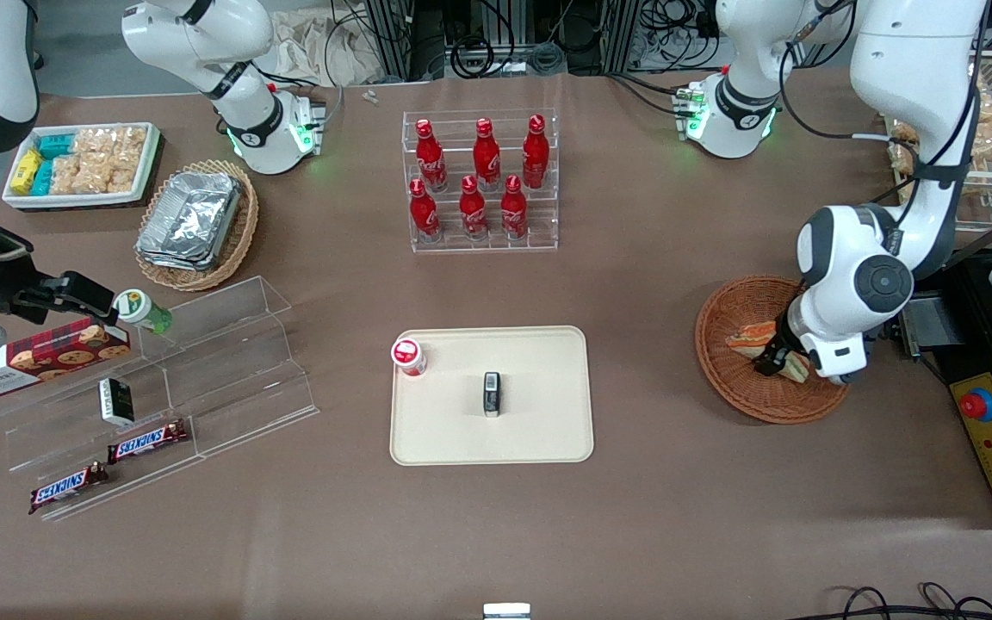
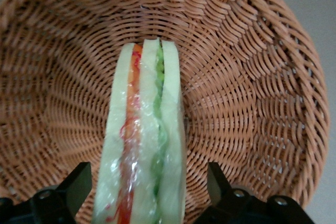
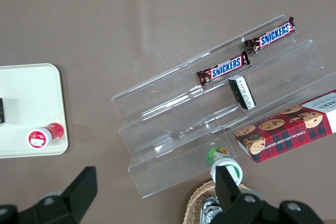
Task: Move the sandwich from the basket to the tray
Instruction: 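Close the left gripper on the sandwich and lift it, then carry the sandwich to the white tray and lower it beside the black packet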
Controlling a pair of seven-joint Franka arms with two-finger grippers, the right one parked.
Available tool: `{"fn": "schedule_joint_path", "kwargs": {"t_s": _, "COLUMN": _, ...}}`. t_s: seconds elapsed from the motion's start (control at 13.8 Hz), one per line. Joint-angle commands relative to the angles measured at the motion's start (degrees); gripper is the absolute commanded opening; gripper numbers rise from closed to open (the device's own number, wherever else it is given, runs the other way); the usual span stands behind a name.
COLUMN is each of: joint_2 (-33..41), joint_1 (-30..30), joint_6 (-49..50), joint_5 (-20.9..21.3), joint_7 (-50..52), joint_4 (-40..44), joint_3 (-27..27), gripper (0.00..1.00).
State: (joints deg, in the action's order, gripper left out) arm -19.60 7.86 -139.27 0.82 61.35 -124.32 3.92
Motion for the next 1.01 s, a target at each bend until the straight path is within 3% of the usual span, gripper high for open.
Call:
{"fn": "schedule_joint_path", "kwargs": {"t_s": 0.0, "joint_2": -1.49, "joint_1": -0.04, "joint_6": -5.13, "joint_5": 1.73, "joint_7": 2.02, "joint_4": -1.1, "joint_3": -0.05, "gripper": 0.45}}
{"fn": "schedule_joint_path", "kwargs": {"t_s": 0.07, "joint_2": -1.4, "joint_1": -0.04, "joint_6": -5.14, "joint_5": 1.73, "joint_7": 1.93, "joint_4": -0.93, "joint_3": -0.05, "gripper": 0.0}}
{"fn": "schedule_joint_path", "kwargs": {"t_s": 0.29, "joint_2": 3.32, "joint_1": 0.05, "joint_6": -1.73, "joint_5": 1.9, "joint_7": 0.09, "joint_4": -0.66, "joint_3": -0.05, "gripper": 0.0}}
{"fn": "schedule_joint_path", "kwargs": {"t_s": 0.58, "joint_2": 10.37, "joint_1": 0.92, "joint_6": 23.89, "joint_5": 1.73, "joint_7": -14.91, "joint_4": 9.76, "joint_3": -1.36, "gripper": 0.0}}
{"fn": "schedule_joint_path", "kwargs": {"t_s": 0.72, "joint_2": 9.59, "joint_1": 1.45, "joint_6": 32.01, "joint_5": 0.94, "joint_7": -20.37, "joint_4": 17.5, "joint_3": -5.3, "gripper": 0.0}}
{"fn": "schedule_joint_path", "kwargs": {"t_s": 0.94, "joint_2": 7.93, "joint_1": 1.98, "joint_6": 31.78, "joint_5": 0.67, "joint_7": -25.92, "joint_4": 20.42, "joint_3": -13.73, "gripper": 0.0}}
